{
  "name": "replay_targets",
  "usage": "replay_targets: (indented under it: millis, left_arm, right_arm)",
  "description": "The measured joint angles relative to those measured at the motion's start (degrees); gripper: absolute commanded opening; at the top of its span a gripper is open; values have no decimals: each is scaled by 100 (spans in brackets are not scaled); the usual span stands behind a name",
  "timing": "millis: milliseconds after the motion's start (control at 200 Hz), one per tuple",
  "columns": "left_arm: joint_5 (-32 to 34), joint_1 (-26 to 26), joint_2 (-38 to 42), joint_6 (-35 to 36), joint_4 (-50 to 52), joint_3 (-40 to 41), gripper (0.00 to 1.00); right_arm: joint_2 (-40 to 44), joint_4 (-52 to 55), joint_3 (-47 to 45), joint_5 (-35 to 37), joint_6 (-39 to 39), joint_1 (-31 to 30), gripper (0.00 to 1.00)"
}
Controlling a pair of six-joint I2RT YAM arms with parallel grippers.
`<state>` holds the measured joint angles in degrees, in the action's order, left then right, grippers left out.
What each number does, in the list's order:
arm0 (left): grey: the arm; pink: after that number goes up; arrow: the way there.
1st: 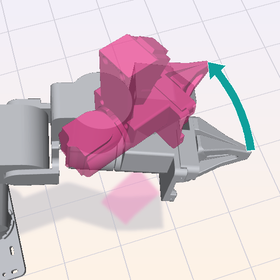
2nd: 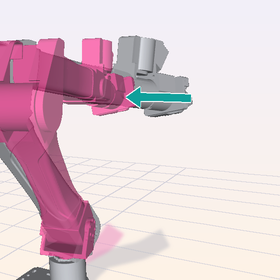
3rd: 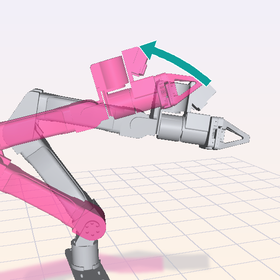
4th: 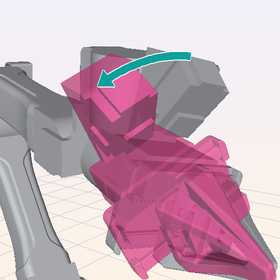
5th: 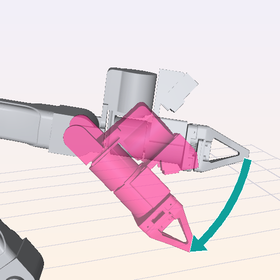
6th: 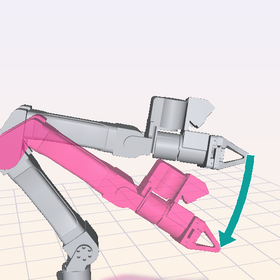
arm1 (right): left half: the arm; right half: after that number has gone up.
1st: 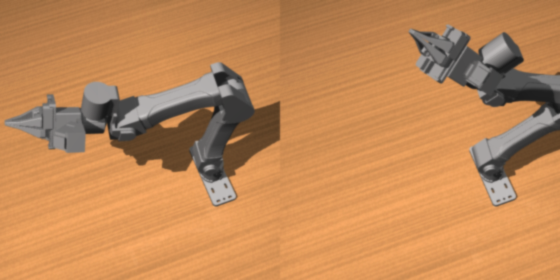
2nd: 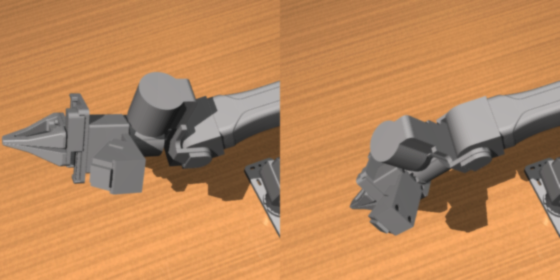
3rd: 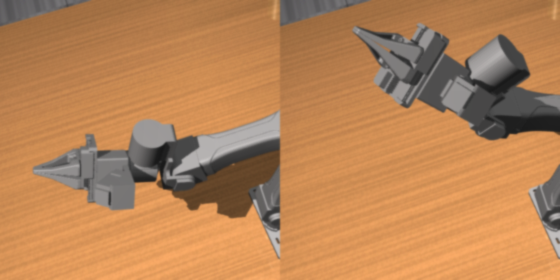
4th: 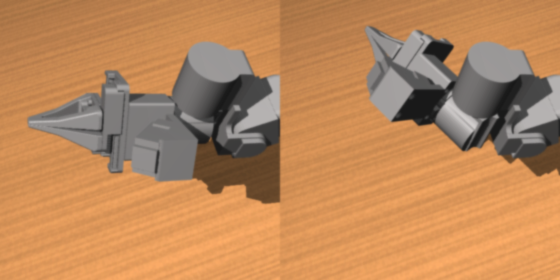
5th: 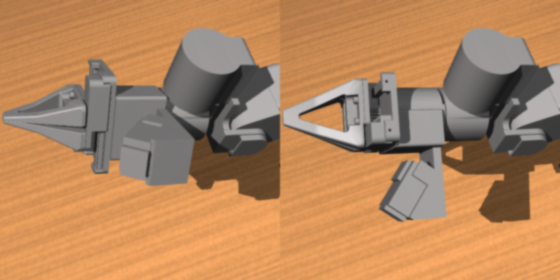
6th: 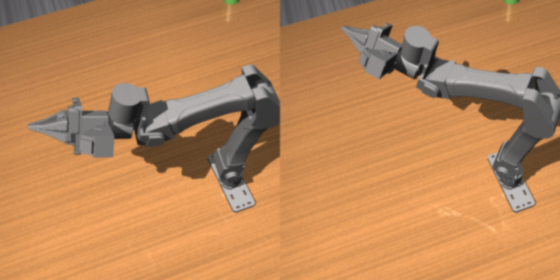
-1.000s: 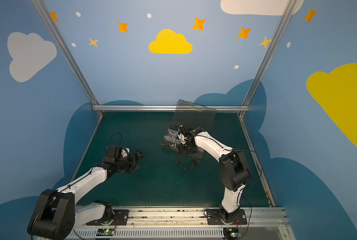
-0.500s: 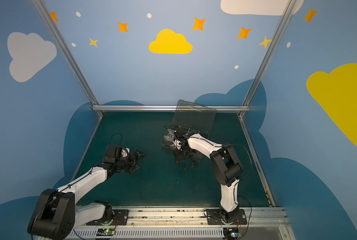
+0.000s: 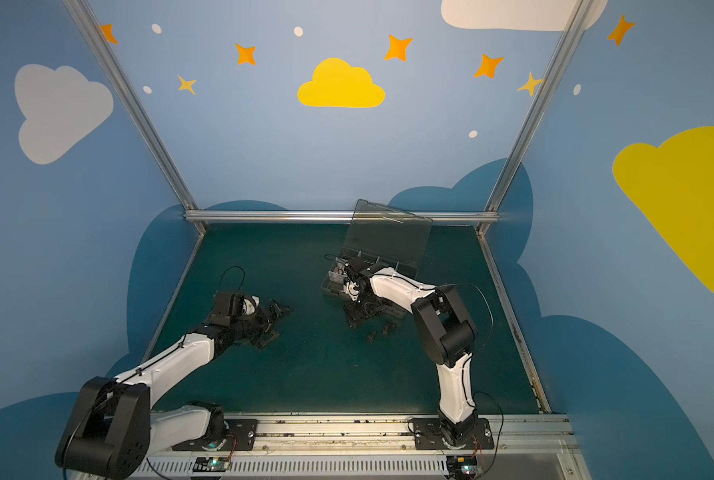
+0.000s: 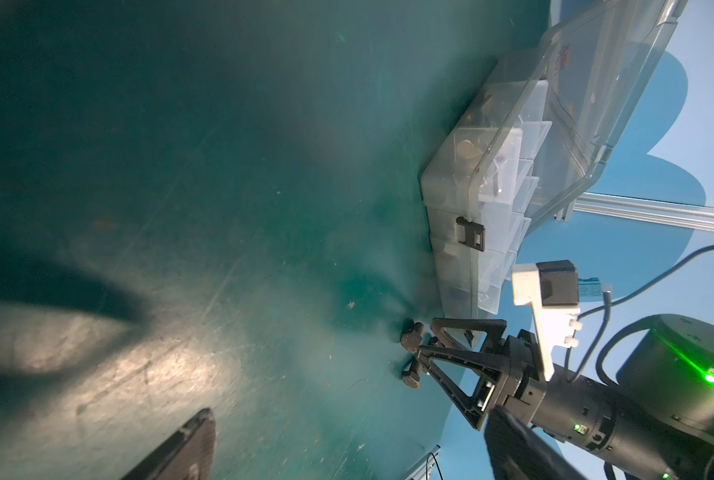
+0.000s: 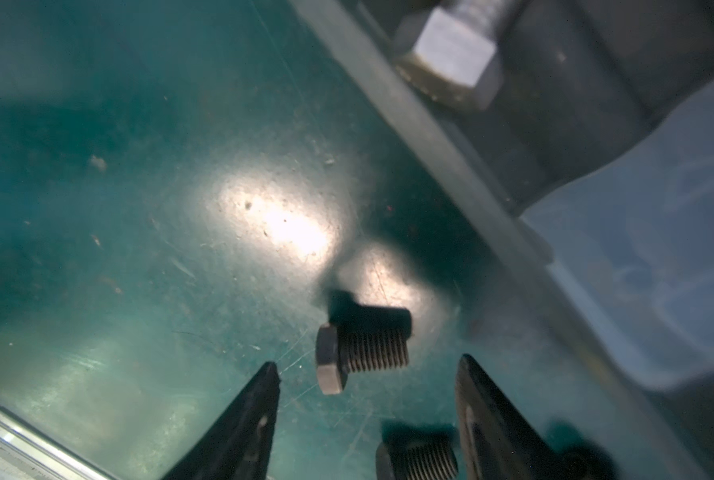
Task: Sort the screws and nuts into containers
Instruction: Pick up the screw from the center of the table.
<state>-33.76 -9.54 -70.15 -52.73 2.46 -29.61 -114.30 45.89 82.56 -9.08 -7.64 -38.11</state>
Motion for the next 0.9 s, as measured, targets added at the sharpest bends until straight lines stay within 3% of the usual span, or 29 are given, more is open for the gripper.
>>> replay_targets:
  millis: [901]
  left_arm:
    - [2, 4, 15, 22, 24, 0, 100]
  right_arm:
    - [-284, -35, 166, 133, 81, -101, 64]
